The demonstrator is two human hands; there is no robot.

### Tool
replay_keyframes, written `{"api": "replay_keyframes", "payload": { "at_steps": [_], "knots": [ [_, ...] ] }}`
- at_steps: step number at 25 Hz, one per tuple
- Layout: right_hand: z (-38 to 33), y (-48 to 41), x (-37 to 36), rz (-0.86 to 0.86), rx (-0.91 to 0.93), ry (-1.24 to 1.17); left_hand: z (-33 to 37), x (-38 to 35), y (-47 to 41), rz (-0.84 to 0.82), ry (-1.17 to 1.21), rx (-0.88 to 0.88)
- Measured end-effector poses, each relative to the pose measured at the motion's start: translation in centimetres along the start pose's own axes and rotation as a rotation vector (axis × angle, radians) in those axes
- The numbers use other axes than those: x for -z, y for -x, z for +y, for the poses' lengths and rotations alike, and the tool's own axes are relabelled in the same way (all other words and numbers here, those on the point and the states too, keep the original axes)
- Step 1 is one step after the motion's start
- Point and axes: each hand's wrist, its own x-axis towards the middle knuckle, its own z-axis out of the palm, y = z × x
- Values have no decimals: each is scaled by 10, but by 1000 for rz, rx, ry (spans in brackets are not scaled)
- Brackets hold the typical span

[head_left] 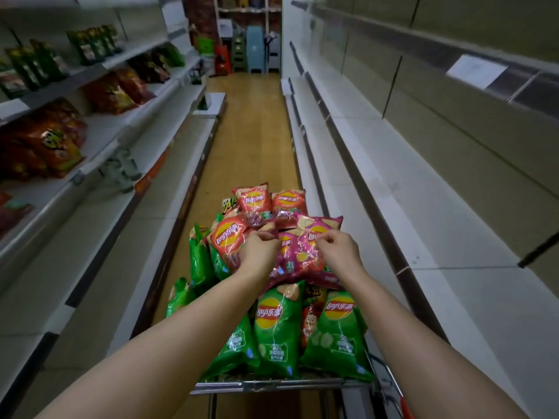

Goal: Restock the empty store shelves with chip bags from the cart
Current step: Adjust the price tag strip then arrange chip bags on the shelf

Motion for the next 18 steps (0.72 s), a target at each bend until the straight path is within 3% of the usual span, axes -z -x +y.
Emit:
{"api": "replay_keyframes", "payload": {
  "at_steps": [10,14,18],
  "knots": [
    [51,-57,-34,14,-239,255,-34,-29,-55,-219,-117,78],
    [64,-69,-50,-46,-351,255,-42,-33,-60,-255,-133,124],
    [67,-68,-53,27,-307,211,-43,-32,-59,-268,-139,127]
  ]
}}
